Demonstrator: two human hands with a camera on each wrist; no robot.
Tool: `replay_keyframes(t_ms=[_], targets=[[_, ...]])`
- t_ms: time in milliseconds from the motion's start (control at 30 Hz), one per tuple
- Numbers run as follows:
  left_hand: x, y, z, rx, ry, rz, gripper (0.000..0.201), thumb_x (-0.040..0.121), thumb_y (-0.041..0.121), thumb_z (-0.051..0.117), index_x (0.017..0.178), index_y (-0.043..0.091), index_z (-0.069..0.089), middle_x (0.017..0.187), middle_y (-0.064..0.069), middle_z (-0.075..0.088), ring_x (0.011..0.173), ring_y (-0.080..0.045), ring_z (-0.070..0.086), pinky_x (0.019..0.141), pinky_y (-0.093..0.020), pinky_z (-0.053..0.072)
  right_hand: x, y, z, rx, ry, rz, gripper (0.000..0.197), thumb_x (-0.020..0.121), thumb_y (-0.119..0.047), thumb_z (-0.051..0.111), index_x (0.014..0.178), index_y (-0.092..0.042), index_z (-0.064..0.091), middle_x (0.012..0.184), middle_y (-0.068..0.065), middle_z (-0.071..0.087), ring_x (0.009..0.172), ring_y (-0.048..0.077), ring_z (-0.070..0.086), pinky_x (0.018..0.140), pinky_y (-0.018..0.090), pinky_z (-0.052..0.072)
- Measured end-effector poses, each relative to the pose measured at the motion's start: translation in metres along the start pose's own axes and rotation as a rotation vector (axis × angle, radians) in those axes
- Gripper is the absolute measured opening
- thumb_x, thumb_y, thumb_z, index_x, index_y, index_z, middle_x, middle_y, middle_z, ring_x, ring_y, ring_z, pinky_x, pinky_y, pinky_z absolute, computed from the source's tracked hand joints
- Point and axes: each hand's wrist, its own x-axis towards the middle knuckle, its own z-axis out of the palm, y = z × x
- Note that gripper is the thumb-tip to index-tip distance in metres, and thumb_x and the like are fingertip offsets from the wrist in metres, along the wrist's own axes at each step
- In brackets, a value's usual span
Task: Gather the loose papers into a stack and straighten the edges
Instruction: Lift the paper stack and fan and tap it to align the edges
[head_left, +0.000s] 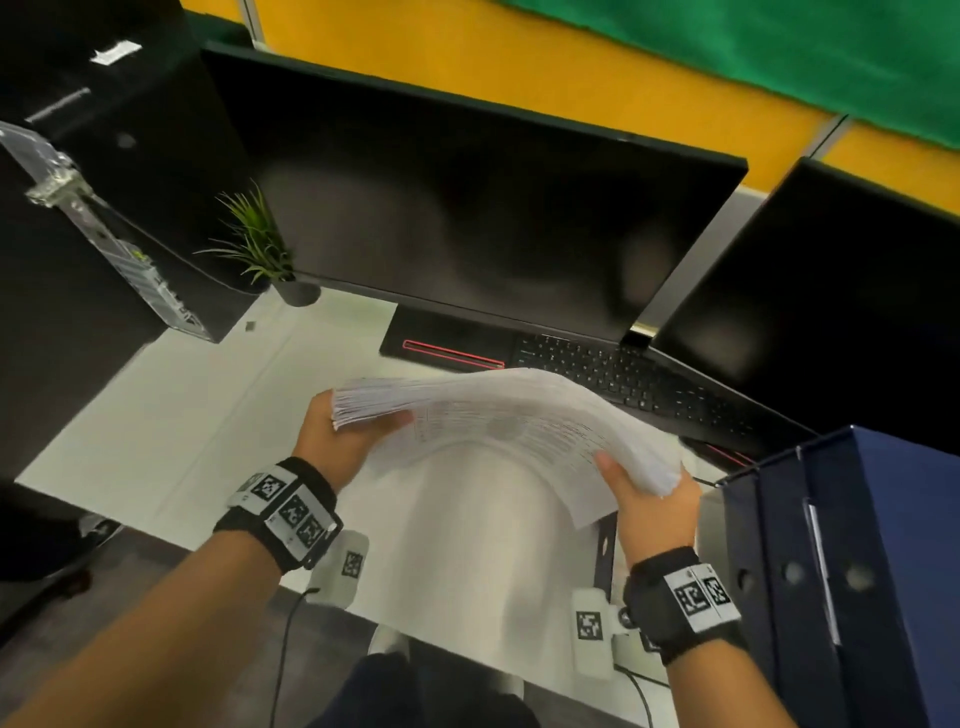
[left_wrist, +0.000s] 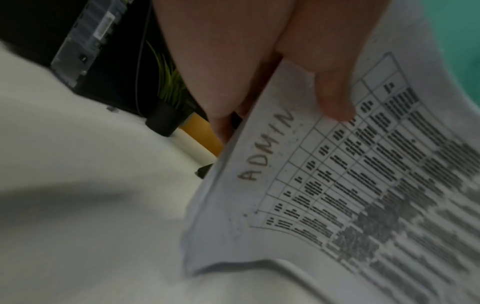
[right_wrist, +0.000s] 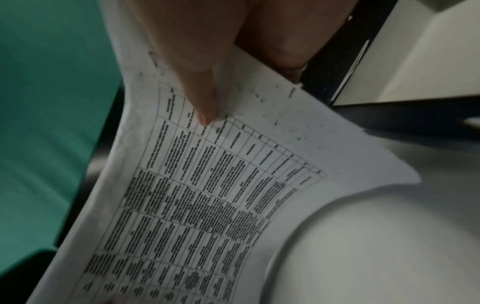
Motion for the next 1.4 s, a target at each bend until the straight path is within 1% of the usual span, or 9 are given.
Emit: replay_keyframes(t_ms=[100,200,300,567,800,900,1000,1167,1400], targets=[[-0.001,-0.005,-0.004,0.090,-0.050,0.016,0.035,0.079,0.006,0.080,0.105,0.025,0.068,0.100,0.003,0.072,0.091,-0.010,0.069,0.070,-0.018,0.056,0.002,0.000,-0.002,0.020,0.016,0.017,0.037,0.077,-0.010,0.080,0.106,-0.026,0.063,0.102,-0.003,0.068,0.094,0.014,0.067,0.056,0.013,0.053],[0.000,0.003,-0.002,0.083,-0.013,0.073,0.027,0.091,0.015,0.069,0.115,0.024,0.064,0.110,0.004,0.066,0.098,-0.009,0.062,0.071,-0.015,0.053,0.008,-0.004,0.001,-0.017,0.037,-0.065,0.035,0.079,-0.019,0.079,0.106,-0.034,0.063,0.108,0.000,0.066,0.097,0.013,0.066,0.073,0.026,0.057],[0.001,0.007,0.005,0.007,0.027,0.088,0.013,0.093,0.028,0.060,0.099,0.022,0.070,0.097,0.006,0.069,0.091,-0.014,0.061,0.075,-0.026,0.048,0.008,-0.014,0.004,-0.029,0.021,-0.096,0.010,0.090,-0.019,0.067,0.098,-0.024,0.065,0.094,-0.005,0.065,0.075,-0.008,0.062,0.058,0.016,0.051],[0.008,0.012,0.009,-0.015,0.126,0.053,0.018,0.092,0.017,0.061,0.081,0.023,0.074,0.091,-0.002,0.074,0.093,-0.032,0.065,0.081,-0.043,0.053,0.011,-0.022,0.007,-0.180,0.066,-0.201,0.007,0.092,-0.011,0.063,0.088,-0.014,0.067,0.086,-0.007,0.066,0.073,-0.015,0.059,0.055,0.003,0.045],[0.003,0.027,0.007,0.543,-0.004,0.250,0.029,0.094,0.034,0.062,0.118,0.021,0.070,0.112,0.000,0.071,0.101,-0.020,0.062,0.090,-0.042,0.056,0.009,-0.019,0.003,-0.892,-0.089,-0.490,0.054,0.087,-0.050,0.061,0.136,-0.029,0.053,0.129,-0.010,0.058,0.119,0.012,0.050,0.104,0.026,0.038],[0.006,0.042,0.012,0.979,-0.098,0.323,0.039,0.088,0.054,0.062,0.120,0.031,0.066,0.108,0.008,0.071,0.094,-0.015,0.062,0.087,-0.038,0.053,0.013,-0.029,0.004,-1.090,-0.120,-0.371,0.082,0.082,-0.056,0.065,0.150,-0.035,0.023,0.125,-0.009,0.059,0.117,0.016,0.054,0.102,0.041,0.045],[0.012,0.063,0.028,1.273,-0.165,0.325,0.014,0.095,0.041,0.056,0.105,0.033,0.062,0.094,0.010,0.069,0.076,-0.014,0.055,0.085,-0.037,0.048,0.018,-0.046,0.009,-1.270,-0.146,-0.362,0.049,0.092,-0.047,0.056,0.135,-0.028,0.046,0.115,-0.007,0.064,0.111,0.016,0.057,0.102,0.038,0.039],[0.012,0.077,0.026,1.284,-0.131,0.351,0.013,0.096,0.037,0.057,0.105,0.028,0.059,0.091,0.006,0.067,0.074,-0.016,0.055,0.068,-0.027,0.044,0.018,-0.061,0.006,-1.224,-0.177,-0.354,0.026,0.092,-0.043,0.058,0.113,-0.027,0.057,0.097,-0.006,0.065,0.093,0.017,0.062,0.085,0.036,0.050],[0.008,0.070,0.054,1.374,-0.408,0.256,0.038,0.095,0.047,0.051,0.128,0.029,0.045,0.116,0.003,0.065,0.105,-0.023,0.060,0.086,-0.040,0.047,0.011,-0.068,0.010,-1.352,-0.294,-0.365,0.031,0.098,-0.041,0.049,0.123,-0.025,0.054,0.102,0.000,0.069,0.093,0.024,0.065,0.068,0.031,0.043]])
